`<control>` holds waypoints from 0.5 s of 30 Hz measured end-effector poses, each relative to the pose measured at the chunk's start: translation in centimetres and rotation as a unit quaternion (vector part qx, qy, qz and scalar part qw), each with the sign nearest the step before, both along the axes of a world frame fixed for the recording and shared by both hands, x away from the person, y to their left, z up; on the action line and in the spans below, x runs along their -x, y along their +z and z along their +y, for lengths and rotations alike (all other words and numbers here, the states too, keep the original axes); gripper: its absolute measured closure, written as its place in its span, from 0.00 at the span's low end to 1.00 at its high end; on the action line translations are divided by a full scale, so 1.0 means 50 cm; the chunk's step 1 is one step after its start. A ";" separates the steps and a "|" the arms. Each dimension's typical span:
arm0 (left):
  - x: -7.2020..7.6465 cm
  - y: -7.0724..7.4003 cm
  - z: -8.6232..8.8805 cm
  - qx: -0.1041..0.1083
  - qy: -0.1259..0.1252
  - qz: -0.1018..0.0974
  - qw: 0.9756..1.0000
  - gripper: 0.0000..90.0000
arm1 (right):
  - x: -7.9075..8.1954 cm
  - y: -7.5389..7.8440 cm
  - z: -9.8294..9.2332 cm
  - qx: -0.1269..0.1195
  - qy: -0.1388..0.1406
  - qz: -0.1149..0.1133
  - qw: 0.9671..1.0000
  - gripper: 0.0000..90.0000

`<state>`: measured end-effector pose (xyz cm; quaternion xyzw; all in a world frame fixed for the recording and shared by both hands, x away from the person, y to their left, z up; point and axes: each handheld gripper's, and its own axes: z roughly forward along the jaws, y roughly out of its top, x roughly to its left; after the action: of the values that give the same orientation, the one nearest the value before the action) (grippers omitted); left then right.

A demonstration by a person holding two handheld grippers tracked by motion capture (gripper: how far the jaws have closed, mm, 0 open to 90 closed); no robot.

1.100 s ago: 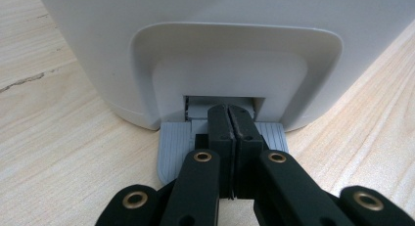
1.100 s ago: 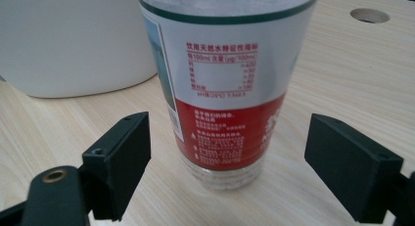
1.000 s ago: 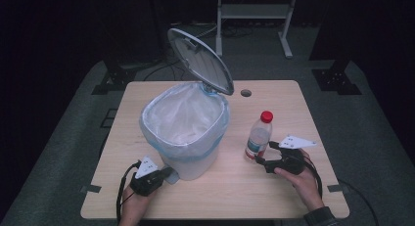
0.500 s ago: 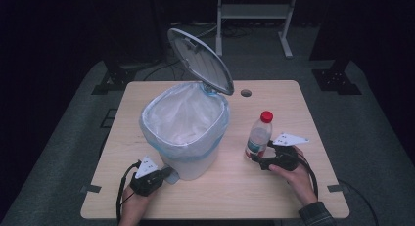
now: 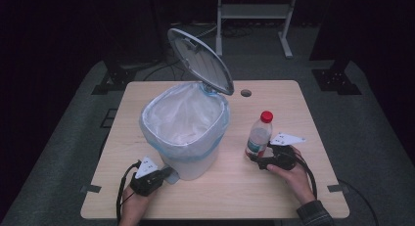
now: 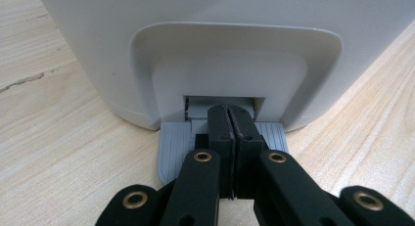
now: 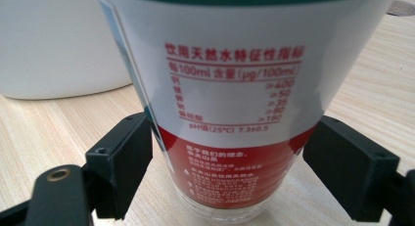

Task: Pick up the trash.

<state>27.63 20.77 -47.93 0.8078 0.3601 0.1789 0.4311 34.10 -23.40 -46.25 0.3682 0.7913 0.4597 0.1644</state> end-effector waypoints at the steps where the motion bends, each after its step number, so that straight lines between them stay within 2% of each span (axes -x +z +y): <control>1: 0.000 0.000 0.000 0.000 0.000 0.000 1.000 0.99 | 0.000 -0.001 0.000 0.000 0.000 -0.001 1.000 0.19; 3: 0.000 0.000 0.000 0.000 0.000 0.000 1.000 0.99 | 0.000 -0.002 0.000 0.000 -0.001 -0.004 1.000 0.27; 7: 0.000 0.000 0.000 0.000 0.000 0.000 1.000 0.99 | -0.002 -0.002 0.002 0.000 -0.008 -0.012 1.000 0.28; 15: 0.000 0.000 0.000 0.000 0.000 0.000 1.000 0.99 | -0.001 -0.002 0.003 0.004 -0.004 -0.013 1.000 0.28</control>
<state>27.63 20.77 -47.92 0.8079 0.3600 0.1790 0.4309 34.14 -23.27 -46.34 0.3644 0.7898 0.4604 0.1776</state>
